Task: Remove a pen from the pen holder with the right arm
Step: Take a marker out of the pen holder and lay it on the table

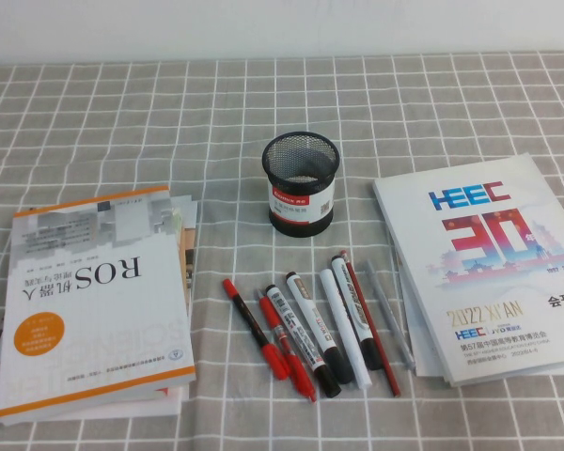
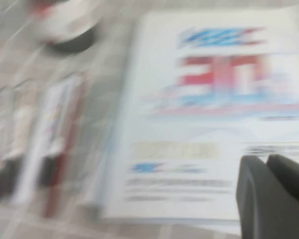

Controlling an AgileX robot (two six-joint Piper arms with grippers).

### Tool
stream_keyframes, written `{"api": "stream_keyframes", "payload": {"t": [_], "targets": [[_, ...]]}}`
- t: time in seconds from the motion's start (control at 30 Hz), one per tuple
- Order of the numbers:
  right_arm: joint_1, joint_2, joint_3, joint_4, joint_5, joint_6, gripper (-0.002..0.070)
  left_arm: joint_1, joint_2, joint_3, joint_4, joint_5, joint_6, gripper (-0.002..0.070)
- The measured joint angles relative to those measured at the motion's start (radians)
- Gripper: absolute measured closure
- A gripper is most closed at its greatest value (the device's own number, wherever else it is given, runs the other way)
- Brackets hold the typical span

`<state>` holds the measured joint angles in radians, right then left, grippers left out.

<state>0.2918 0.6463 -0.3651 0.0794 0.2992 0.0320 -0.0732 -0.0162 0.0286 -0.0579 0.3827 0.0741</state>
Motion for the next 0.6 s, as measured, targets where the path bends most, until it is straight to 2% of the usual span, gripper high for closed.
{"api": "stream_keyframes", "payload": {"t": [0.2, 0.3, 0.47, 0.6], "targets": [[-0.194, -0.270, 0.283, 0.005, -0.208, 0.000, 0.0688, 0.000, 0.000, 0.000, 0.000, 0.000, 0.000, 0.0678], [-0.248, -0.386, 0.374, 0.011, -0.280, 0.000, 0.0688, 0.000, 0.000, 0.000, 0.000, 0.000, 0.000, 0.0678], [-0.264, -0.526, 0.392, 0.014, -0.265, 0.000, 0.0688, 0.000, 0.000, 0.000, 0.000, 0.000, 0.000, 0.0678], [-0.264, -0.627, 0.392, 0.014, -0.155, 0.000, 0.0688, 0.000, 0.000, 0.000, 0.000, 0.000, 0.000, 0.0678]]}}
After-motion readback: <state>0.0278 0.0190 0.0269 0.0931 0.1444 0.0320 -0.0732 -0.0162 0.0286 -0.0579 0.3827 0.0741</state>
